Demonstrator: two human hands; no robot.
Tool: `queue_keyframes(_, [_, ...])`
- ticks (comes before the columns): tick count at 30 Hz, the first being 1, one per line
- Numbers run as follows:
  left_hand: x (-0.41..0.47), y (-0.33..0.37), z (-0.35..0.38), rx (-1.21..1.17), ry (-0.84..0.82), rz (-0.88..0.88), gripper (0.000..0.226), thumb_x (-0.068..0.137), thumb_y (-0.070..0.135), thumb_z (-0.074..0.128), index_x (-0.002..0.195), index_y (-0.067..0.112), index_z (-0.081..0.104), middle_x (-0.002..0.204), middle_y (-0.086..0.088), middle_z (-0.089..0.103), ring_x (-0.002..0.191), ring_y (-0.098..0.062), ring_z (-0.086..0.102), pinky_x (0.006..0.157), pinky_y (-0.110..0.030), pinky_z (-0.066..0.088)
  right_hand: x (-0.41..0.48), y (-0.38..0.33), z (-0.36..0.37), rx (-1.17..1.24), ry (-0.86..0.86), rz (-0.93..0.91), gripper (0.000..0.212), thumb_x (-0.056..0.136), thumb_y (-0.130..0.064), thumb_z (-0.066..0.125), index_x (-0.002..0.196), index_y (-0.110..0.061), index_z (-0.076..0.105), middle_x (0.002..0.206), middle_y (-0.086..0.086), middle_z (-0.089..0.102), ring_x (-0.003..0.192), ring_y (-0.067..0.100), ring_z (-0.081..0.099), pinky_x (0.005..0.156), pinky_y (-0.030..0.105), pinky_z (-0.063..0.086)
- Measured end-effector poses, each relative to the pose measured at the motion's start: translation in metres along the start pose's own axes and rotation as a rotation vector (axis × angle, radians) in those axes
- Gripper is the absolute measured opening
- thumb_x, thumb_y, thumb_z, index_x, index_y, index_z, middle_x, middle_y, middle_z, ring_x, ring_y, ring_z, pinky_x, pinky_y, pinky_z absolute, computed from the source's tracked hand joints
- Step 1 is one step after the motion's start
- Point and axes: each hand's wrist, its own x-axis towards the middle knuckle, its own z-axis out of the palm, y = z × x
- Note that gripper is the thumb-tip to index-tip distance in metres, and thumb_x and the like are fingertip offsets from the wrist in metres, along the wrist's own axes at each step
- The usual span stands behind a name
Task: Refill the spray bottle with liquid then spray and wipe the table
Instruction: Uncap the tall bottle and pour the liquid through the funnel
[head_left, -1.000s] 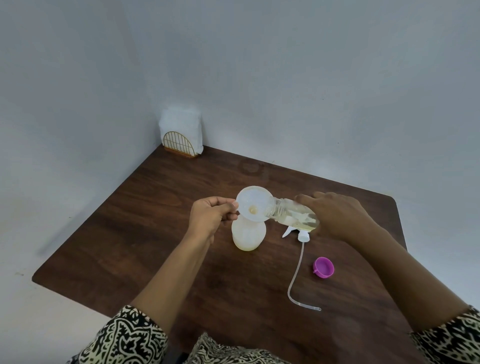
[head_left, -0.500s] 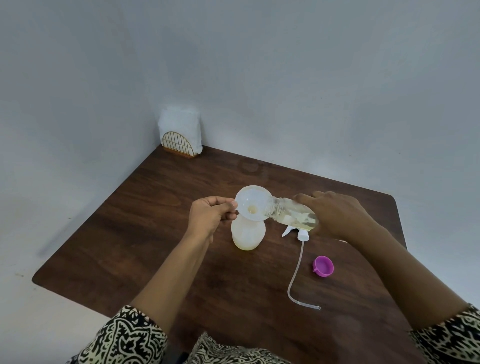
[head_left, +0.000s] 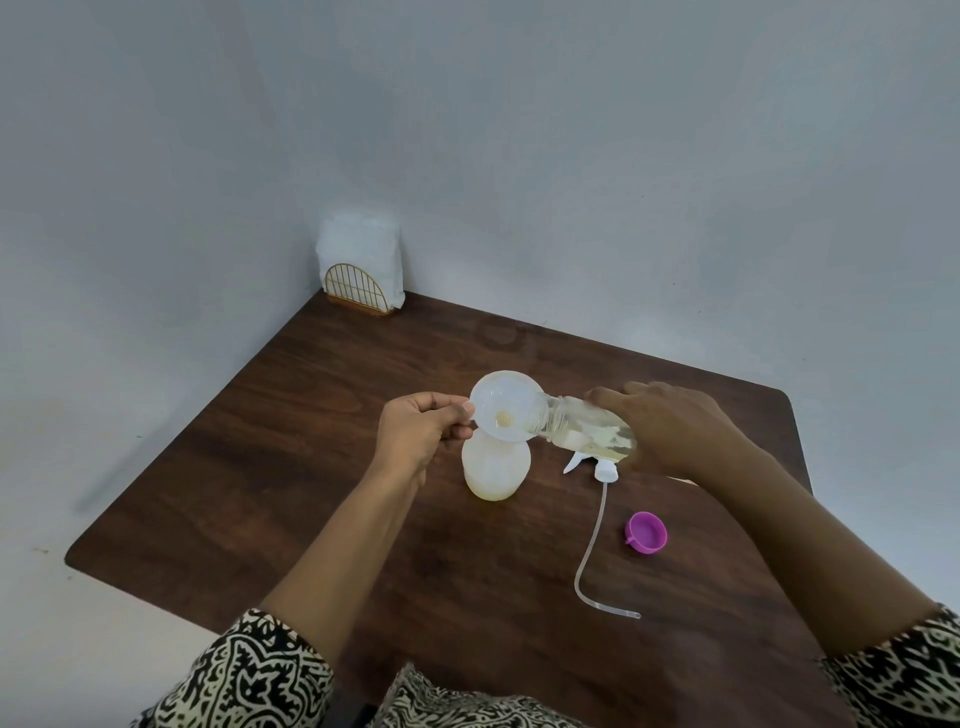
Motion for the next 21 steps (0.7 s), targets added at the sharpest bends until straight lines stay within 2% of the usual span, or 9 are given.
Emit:
queue_keyframes(8, [0.0002,-0.0004,-0.0004,0.004,0.002,0.006,0.003,0.081,0.008,0.074,0.083,0.010,0.074,0.070,-0.006,0.074,0.059,-0.011,0.065,0.068,-0.029,0.060,0.0004,0.0008,0.0015,-0.001,-0.005,-0.001,0.069,0.077,-0.047,0.068,0.135,-0.042,0.031,0.105,-0.009,0.055,0.085,0.012,0.048,0.062,0.024,0.038])
queue_keyframes(14, [0.0014,-0.0011,-0.0007,0.009,0.000,0.011,0.002,0.081,0.008,0.074,0.082,0.010,0.074,0.068,-0.005,0.073,0.058,-0.011,0.065,0.068,-0.029,0.059,0.0023,0.0009,0.0016,0.001,0.002,-0.011,0.069,0.076,-0.046,0.068,0.135,-0.041,0.032,0.108,-0.009,0.057,0.094,0.014,0.057,0.062,0.024,0.038])
queue_keyframes(21, [0.0019,-0.0018,-0.0011,-0.004,-0.012,0.011,0.002,0.081,0.007,0.074,0.083,0.008,0.073,0.067,-0.006,0.073,0.055,-0.009,0.064,0.064,-0.026,0.058,0.0018,0.0009,0.0015,0.003,-0.020,0.001,0.070,0.075,-0.046,0.069,0.134,-0.041,0.032,0.105,-0.009,0.057,0.086,0.012,0.052,0.059,0.024,0.036])
